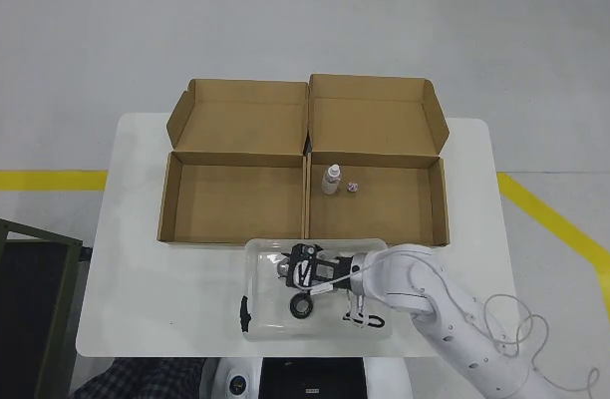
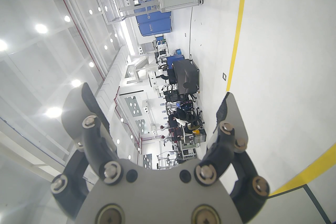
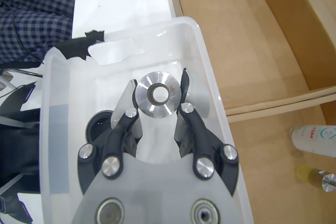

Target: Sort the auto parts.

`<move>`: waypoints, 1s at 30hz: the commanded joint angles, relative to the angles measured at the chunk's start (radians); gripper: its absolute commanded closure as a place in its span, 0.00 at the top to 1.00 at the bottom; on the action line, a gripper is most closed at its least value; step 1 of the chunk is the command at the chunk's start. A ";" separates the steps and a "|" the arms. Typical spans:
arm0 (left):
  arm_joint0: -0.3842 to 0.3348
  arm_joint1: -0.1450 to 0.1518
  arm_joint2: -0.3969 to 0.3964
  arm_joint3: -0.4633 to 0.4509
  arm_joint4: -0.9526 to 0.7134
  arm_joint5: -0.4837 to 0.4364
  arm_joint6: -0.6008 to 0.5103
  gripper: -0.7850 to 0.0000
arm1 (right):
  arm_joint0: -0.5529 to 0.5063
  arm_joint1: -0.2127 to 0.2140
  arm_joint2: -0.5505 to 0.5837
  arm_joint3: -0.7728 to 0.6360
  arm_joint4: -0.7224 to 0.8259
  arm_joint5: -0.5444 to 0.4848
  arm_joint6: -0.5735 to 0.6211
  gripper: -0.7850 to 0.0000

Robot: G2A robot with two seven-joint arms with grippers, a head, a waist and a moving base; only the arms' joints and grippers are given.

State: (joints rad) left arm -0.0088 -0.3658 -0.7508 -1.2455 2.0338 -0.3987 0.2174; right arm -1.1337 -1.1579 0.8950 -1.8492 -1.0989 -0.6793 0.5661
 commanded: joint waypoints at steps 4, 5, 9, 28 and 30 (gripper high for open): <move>0.000 0.000 0.000 0.000 0.000 0.000 0.000 1.00 | -0.009 0.003 0.038 -0.014 0.026 0.025 -0.070 0.00; 0.000 0.000 0.000 0.000 0.000 0.000 0.000 1.00 | -0.012 0.003 0.045 -0.016 0.033 0.030 -0.084 0.00; 0.000 0.000 0.000 0.000 0.000 0.000 0.000 1.00 | -0.022 0.005 0.071 -0.021 0.078 0.035 -0.124 0.00; 0.000 0.000 0.000 0.000 0.000 0.000 0.000 1.00 | -0.050 0.016 0.179 -0.055 0.232 0.051 -0.215 0.00; 0.000 0.000 0.000 0.000 0.000 0.000 0.000 1.00 | -0.057 0.018 0.195 -0.063 0.237 0.050 -0.220 0.00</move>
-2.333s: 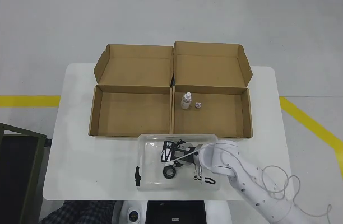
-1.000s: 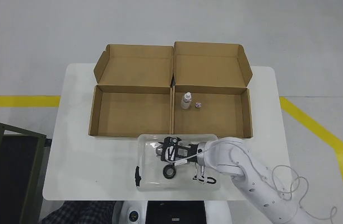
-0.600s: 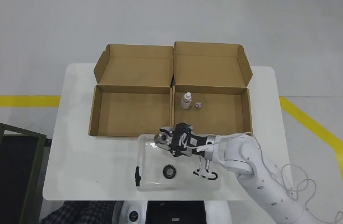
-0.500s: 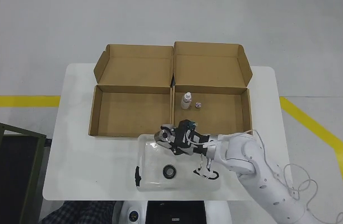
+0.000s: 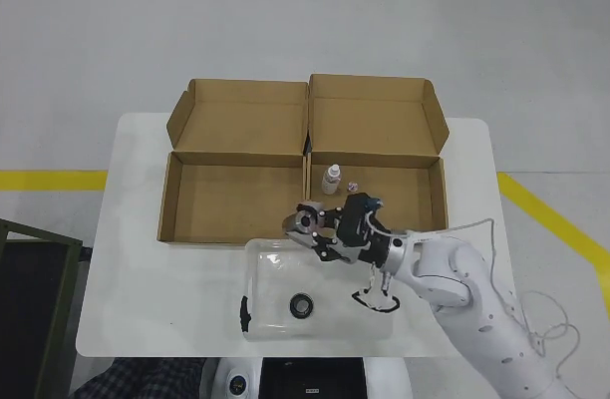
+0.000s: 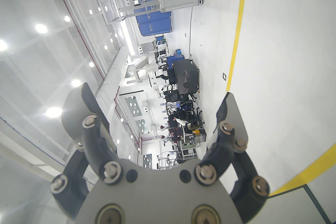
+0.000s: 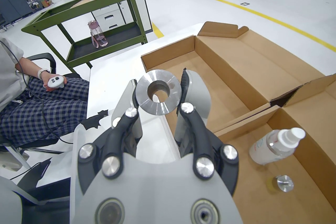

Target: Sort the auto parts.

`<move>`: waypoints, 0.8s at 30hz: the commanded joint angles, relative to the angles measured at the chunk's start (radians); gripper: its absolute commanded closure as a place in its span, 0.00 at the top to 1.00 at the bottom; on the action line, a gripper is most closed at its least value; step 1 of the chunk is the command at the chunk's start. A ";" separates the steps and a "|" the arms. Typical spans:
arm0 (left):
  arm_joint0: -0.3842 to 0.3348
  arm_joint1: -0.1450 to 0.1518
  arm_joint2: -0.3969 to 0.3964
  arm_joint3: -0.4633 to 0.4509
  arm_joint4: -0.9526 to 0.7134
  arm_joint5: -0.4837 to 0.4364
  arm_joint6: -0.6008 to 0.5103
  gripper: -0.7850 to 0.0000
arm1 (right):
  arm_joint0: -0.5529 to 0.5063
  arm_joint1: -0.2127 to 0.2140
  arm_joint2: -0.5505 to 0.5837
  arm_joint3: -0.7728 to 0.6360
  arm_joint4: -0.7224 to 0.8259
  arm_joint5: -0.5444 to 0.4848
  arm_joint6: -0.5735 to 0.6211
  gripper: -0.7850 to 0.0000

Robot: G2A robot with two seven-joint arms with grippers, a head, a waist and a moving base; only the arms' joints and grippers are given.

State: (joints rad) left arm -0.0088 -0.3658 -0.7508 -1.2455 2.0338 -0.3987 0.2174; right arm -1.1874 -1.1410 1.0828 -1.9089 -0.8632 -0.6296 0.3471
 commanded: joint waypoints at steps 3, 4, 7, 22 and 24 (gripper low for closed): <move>0.000 0.000 0.000 0.000 0.000 0.000 0.000 1.00 | -0.020 0.006 0.030 -0.020 0.006 -0.005 -0.005 0.00; 0.000 0.000 0.000 0.000 0.000 0.000 0.000 1.00 | -0.025 0.007 0.038 -0.025 0.007 -0.006 -0.006 0.00; 0.000 0.000 0.000 0.000 0.000 0.000 0.000 1.00 | -0.041 0.011 0.062 -0.036 0.013 -0.009 -0.011 0.00; 0.000 0.000 0.000 0.000 0.000 0.000 0.000 1.00 | -0.063 0.019 0.097 -0.042 0.034 -0.024 -0.023 0.00; 0.000 0.000 0.000 0.000 0.000 0.000 0.000 1.00 | -0.051 0.018 0.081 -0.033 0.031 -0.026 -0.017 0.00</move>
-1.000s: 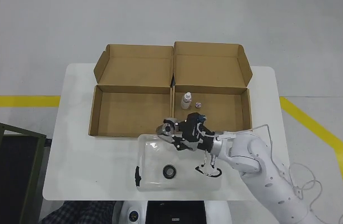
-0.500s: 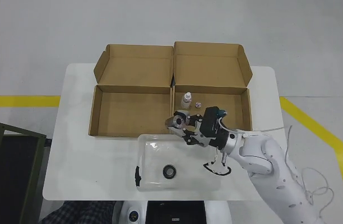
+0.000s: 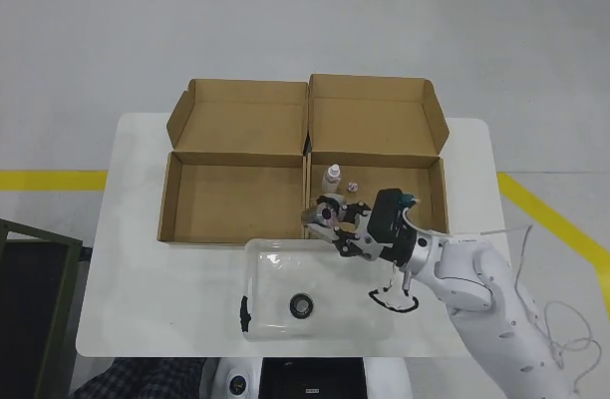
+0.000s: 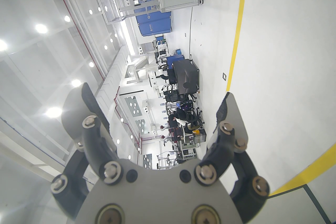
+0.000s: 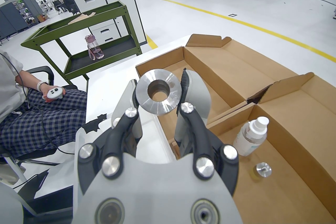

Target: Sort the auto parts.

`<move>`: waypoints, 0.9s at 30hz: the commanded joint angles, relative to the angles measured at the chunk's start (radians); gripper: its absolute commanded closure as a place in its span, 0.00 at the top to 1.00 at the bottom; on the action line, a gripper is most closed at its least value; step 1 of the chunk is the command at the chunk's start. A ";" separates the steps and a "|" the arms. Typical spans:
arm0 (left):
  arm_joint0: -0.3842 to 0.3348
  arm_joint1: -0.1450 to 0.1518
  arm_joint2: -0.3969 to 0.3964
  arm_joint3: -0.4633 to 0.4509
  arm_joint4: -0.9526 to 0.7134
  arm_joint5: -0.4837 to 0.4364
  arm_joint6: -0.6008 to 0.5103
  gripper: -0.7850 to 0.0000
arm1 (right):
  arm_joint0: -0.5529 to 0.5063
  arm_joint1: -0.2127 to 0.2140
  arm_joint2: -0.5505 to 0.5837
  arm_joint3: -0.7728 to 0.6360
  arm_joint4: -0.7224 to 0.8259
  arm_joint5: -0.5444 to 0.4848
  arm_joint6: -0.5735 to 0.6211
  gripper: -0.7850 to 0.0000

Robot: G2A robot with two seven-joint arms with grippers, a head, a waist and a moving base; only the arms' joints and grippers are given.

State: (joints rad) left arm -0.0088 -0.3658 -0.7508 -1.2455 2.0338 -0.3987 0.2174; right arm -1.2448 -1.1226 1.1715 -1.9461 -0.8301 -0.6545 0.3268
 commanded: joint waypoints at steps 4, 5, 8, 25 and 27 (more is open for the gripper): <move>0.000 0.000 0.000 0.000 0.000 0.000 0.000 1.00 | 0.050 -0.008 -0.048 0.036 -0.021 0.013 0.017 0.00; 0.000 0.000 0.000 0.000 0.000 0.000 0.000 1.00 | 0.063 -0.010 -0.059 0.045 -0.025 0.018 0.019 0.00; 0.000 0.000 0.000 0.000 0.000 0.000 0.000 1.00 | 0.103 -0.019 -0.096 0.073 -0.038 0.035 0.024 0.00; 0.000 0.000 0.000 0.000 0.000 0.000 0.000 1.00 | 0.357 -0.099 -0.325 0.314 -0.184 0.275 0.052 0.00; 0.000 0.000 0.000 0.000 0.000 0.000 0.000 1.00 | 0.383 -0.111 -0.348 0.346 -0.190 0.299 0.057 0.00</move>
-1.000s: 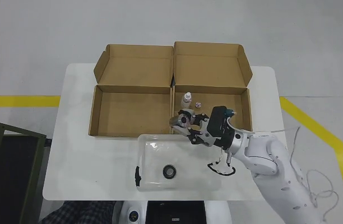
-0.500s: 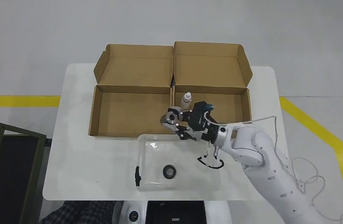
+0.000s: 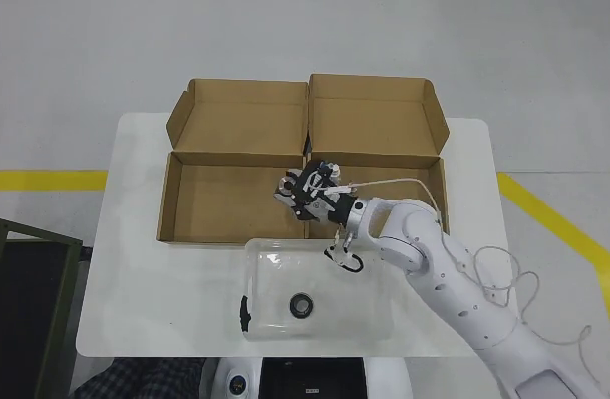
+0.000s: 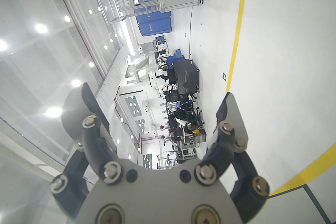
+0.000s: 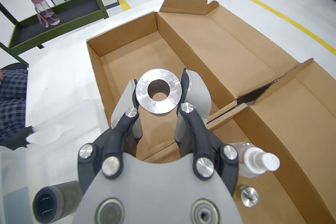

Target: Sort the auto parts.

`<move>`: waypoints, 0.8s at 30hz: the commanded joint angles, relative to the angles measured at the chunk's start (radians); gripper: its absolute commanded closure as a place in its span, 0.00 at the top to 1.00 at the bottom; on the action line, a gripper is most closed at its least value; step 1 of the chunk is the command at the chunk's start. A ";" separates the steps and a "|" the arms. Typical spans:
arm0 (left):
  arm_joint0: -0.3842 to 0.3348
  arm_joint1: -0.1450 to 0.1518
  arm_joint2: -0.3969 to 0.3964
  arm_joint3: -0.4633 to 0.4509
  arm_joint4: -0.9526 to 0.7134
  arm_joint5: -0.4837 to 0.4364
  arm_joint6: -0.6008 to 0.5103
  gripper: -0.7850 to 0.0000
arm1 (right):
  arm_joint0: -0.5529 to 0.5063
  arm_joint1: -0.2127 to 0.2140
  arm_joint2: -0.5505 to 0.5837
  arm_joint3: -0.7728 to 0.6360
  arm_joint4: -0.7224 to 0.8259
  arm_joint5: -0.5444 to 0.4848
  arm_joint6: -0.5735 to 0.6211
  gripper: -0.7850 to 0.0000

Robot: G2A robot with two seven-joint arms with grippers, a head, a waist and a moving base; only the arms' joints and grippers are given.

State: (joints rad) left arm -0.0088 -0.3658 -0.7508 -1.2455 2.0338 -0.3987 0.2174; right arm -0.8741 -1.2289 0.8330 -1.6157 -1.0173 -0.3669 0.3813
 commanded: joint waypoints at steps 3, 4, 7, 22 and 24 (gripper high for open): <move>0.000 0.000 0.000 0.000 0.000 0.000 0.000 1.00 | 0.048 -0.021 -0.041 0.061 -0.017 0.043 0.019 0.00; 0.000 0.000 0.000 0.000 0.000 0.000 0.000 1.00 | 0.059 -0.027 -0.052 0.075 -0.019 0.053 0.023 0.00; 0.000 0.000 0.000 0.000 0.000 0.000 0.000 1.00 | 0.091 -0.045 -0.079 0.121 -0.021 0.078 0.028 0.00; 0.000 0.000 0.000 0.000 0.000 0.000 0.000 1.00 | 0.197 -0.124 -0.179 0.293 -0.064 0.170 0.058 0.00; 0.000 0.000 0.000 0.000 0.000 0.000 0.000 1.00 | 0.205 -0.133 -0.189 0.308 -0.074 0.180 0.067 0.00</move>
State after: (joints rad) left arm -0.0088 -0.3658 -0.7508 -1.2455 2.0338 -0.3987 0.2174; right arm -0.6725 -1.3579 0.6483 -1.3149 -1.0877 -0.1914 0.4441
